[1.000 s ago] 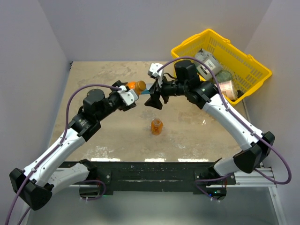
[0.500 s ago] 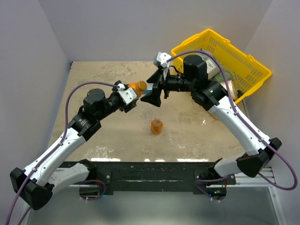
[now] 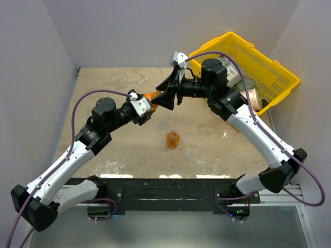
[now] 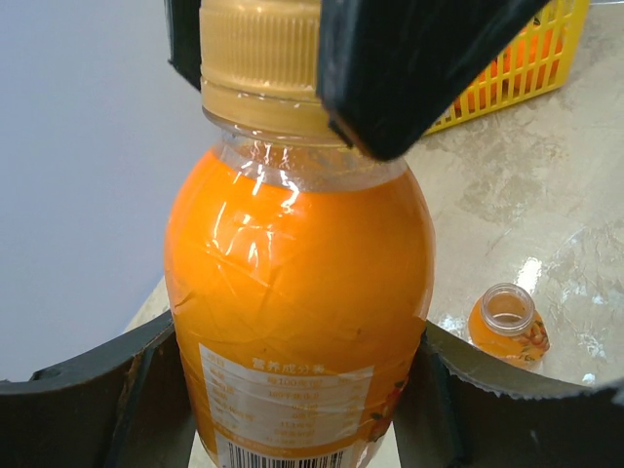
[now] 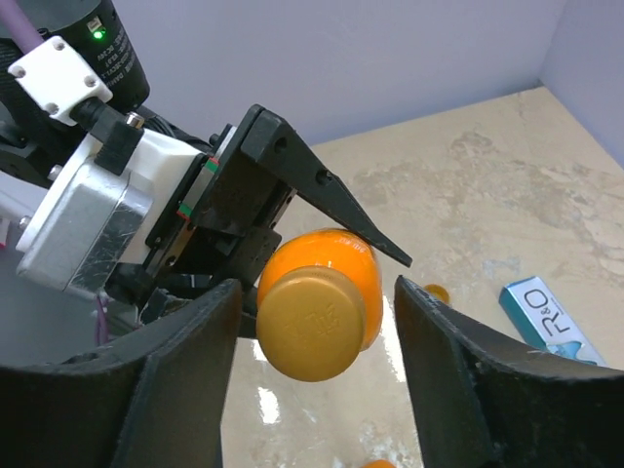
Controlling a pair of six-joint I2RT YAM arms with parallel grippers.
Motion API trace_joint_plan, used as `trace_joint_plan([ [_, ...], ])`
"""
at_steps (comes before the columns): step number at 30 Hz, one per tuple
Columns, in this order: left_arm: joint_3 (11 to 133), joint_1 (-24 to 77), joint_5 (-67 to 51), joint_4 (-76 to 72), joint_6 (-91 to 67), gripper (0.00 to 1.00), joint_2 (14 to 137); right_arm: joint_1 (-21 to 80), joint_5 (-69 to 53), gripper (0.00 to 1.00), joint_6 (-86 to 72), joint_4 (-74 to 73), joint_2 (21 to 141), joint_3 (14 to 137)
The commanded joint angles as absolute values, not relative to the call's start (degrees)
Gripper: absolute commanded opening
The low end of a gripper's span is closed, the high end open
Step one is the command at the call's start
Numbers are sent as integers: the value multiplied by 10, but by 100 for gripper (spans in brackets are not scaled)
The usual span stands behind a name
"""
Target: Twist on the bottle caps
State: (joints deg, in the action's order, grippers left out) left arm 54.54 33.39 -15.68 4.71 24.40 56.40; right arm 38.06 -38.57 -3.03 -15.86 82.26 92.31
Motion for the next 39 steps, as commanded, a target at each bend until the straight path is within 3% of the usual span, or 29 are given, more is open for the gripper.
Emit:
trace_joint_plan([
  [1, 575, 329, -172, 9, 227, 0, 563, 379, -407, 64, -47, -129, 832, 922],
  [7, 582, 330, -176, 9, 220, 0, 569, 379, -395, 65, -46, -133, 837, 917],
  [10, 580, 329, -177, 4, 215, 0, 570, 378, -392, 37, -44, -131, 834, 912],
  [12, 578, 329, -178, -9, 211, 0, 572, 378, -389, 30, -43, -126, 831, 913],
  [13, 577, 329, -181, -8, 211, 0, 576, 377, -388, 22, -42, -123, 829, 917],
  [16, 569, 329, -181, -1, 208, 59, 574, 375, -367, 0, -17, -141, 831, 944],
  [17, 564, 329, -172, 17, 206, 82, 573, 374, -341, 0, 9, -159, 835, 953],
  [19, 553, 329, -168, 46, 212, 100, 563, 372, -301, 0, 52, -193, 841, 982],
  [25, 498, 319, -167, 125, 157, 100, 498, 340, -165, 0, 184, -312, 867, 939],
  [31, 460, 239, -233, 109, 56, 100, 474, 302, -124, 0, 197, -256, 868, 811],
  [39, 454, 190, -240, 68, 47, 100, 475, 298, -92, 0, 208, -222, 918, 780],
])
